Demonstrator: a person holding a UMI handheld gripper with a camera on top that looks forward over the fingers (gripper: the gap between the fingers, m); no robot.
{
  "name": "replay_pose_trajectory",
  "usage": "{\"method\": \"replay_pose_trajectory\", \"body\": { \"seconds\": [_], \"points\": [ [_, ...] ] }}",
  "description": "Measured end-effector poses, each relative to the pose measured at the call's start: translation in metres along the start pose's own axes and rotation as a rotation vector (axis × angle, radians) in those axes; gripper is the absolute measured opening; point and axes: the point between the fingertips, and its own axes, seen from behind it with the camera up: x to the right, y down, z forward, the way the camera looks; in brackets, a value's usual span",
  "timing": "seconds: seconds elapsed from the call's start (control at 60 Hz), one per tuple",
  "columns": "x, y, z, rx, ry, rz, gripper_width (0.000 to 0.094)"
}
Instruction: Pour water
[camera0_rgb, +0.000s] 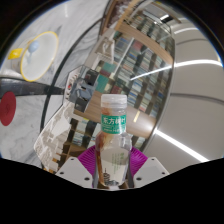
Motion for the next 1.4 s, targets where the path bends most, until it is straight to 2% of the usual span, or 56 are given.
{"method": "replay_pose_trajectory", "body": {
  "seconds": [0.2, 0.367, 0.533, 0.6, 0.7, 0.817, 0.883, 0.9, 0.967, 1.033, 1.05, 1.067, 1.083, 1.15, 1.167, 1.233, 1.367, 1.4],
  "points": [
    [-0.059, -0.078, -0.010, 0.211, -0.034, -0.355, 0.0406],
    [-0.077, -0.089, -0.023, 0.243, -0.052, -0.355, 0.0404],
    [-0.012, -0.061, -0.023, 0.192, 0.000, -0.003, 0.0406],
    [0.022, -0.047, -0.026, 0.145, 0.022, 0.220, 0.0406],
    [0.060, -0.021, -0.023, 0.089, 0.005, 0.637, 0.0407],
    [0.062, -0.001, -0.017, 0.034, -0.086, 1.205, 0.0412],
    [0.041, -0.011, -0.020, -0.025, -0.163, 1.463, 0.0409],
    [0.035, 0.002, -0.019, -0.028, -0.190, 1.524, 0.0410],
    [-0.001, -0.027, -0.023, -0.087, -0.287, 1.717, 0.0411],
    [-0.042, -0.027, -0.029, -0.151, -0.363, 1.819, 0.0411],
    [-0.054, -0.049, -0.029, -0.169, -0.374, 1.841, 0.0411],
    [-0.062, -0.024, -0.033, -0.178, -0.396, 1.858, 0.0411],
    [-0.071, -0.021, -0.036, -0.190, -0.416, 1.874, 0.0410],
    [-0.112, -0.037, -0.046, -0.243, -0.487, 1.911, 0.0410],
    [-0.122, -0.054, -0.046, -0.257, -0.493, 1.915, 0.0413],
    [-0.156, -0.052, -0.058, -0.283, -0.548, 1.917, 0.0412],
    [-0.207, -0.081, -0.076, -0.332, -0.613, 1.934, 0.0415],
    [-0.200, -0.077, -0.073, -0.285, -0.548, 1.944, 0.0420]
  ]
}}
